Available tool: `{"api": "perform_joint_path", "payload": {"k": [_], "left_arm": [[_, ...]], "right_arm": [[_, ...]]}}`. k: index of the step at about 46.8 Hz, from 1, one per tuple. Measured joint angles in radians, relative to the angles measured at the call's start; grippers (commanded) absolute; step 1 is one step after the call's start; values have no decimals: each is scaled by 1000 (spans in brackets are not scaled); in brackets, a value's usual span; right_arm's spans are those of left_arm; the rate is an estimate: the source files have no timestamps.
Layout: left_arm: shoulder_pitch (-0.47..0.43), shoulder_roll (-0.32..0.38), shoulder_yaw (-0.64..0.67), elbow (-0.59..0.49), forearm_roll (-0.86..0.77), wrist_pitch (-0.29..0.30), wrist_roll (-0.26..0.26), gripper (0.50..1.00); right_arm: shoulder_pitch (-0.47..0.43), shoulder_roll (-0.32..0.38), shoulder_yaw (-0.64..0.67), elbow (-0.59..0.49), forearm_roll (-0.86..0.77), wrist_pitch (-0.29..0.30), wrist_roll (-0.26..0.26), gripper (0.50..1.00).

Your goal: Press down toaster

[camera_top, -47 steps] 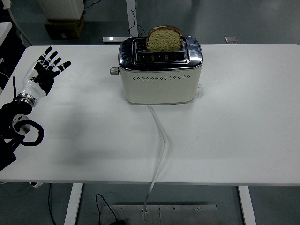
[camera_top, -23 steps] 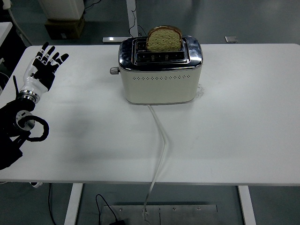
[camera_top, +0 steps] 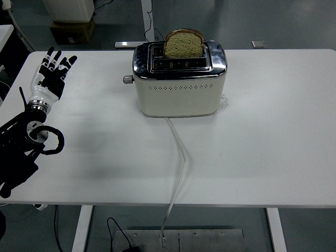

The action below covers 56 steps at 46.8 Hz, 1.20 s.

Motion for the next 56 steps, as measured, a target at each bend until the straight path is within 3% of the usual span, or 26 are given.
{"api": "perform_joint_path", "payload": {"k": [39,56], "left_arm": [[3,-40,4,3,-25,-8,0,1000],[12,-56,12,4,80,-11,-2,1000]], "right_arm": [[0,0,0,1,-1,0,0,998],[0,0,0,0,0,0,0,998]]}}
